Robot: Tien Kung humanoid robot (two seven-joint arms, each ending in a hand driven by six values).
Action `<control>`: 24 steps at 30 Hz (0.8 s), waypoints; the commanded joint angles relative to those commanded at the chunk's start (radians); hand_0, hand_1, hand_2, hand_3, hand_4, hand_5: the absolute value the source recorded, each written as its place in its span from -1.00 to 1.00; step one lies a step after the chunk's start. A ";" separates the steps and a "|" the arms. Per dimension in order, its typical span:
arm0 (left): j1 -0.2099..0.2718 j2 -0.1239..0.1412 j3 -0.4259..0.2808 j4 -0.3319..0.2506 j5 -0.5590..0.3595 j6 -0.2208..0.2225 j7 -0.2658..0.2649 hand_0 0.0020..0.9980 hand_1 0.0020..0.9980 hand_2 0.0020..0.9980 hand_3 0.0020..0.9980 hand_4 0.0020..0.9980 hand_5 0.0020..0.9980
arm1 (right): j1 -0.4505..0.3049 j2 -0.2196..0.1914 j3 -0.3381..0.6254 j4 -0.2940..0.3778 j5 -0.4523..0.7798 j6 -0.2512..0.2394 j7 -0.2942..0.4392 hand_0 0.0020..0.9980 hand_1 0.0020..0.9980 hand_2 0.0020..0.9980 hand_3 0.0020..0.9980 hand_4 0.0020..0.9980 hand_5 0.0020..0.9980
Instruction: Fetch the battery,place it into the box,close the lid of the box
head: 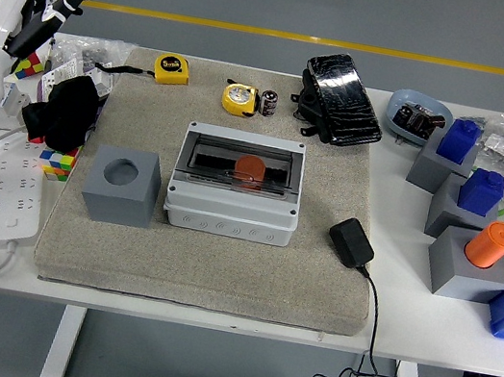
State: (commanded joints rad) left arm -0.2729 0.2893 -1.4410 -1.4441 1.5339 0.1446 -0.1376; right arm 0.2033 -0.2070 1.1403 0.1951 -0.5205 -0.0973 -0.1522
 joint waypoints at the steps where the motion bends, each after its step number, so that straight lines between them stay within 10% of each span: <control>1: 0.003 -0.002 -0.002 -0.001 0.000 0.000 0.000 0.08 0.38 0.39 0.40 1.00 1.00 | -0.003 0.001 0.001 -0.001 -0.002 0.001 -0.001 0.32 0.33 0.32 0.10 0.92 -0.08; 24: 0.023 -0.001 -0.013 -0.012 0.004 -0.004 0.003 0.08 0.39 0.39 0.40 1.00 1.00 | -0.007 0.010 0.019 0.002 -0.017 -0.004 0.002 0.32 0.33 0.32 0.10 0.92 -0.08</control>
State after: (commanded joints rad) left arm -0.2501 0.2879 -1.4535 -1.4563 1.5376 0.1404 -0.1341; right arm 0.1966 -0.1967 1.1593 0.1968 -0.5371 -0.1010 -0.1506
